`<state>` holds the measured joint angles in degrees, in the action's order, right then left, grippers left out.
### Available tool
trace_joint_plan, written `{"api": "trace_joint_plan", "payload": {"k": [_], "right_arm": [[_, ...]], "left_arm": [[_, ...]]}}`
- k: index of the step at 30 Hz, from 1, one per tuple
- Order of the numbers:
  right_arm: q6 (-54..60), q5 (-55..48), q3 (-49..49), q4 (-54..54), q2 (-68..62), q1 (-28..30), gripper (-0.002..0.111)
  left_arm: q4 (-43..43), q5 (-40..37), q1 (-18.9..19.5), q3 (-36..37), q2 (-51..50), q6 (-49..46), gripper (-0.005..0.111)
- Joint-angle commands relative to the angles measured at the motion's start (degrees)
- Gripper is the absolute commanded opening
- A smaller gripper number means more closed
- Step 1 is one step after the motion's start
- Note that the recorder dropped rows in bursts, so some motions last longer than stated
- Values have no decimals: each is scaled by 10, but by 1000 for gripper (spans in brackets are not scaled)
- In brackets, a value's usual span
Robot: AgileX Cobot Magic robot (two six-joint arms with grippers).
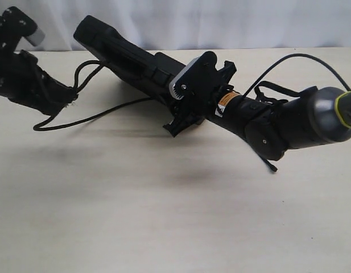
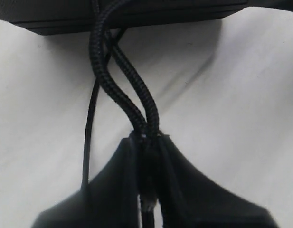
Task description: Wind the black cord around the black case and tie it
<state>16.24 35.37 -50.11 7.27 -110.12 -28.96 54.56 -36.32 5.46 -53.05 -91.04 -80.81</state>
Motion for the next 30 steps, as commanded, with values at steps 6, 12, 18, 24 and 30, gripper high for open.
{"api": "trace_joint_plan", "payload": {"k": [6,12,18,24,30], "right_arm": [[-55,-89,8,-21,-10,2,4],[-55,-98,8,-21,-10,2,4],[-55,-100,8,-21,-10,2,4],[-55,-101,8,-21,-10,2,4],[-55,-110,8,-21,-10,2,4]], "left_arm": [[18,90,-12,-3,-37,21,0],[92,155,-12,-26,-37,44,0],[101,94,-12,-38,-37,40,0],[66,-15,-12,-38,-37,-2,0],[-16,-99,-12,-37,-46,-2,0]]}}
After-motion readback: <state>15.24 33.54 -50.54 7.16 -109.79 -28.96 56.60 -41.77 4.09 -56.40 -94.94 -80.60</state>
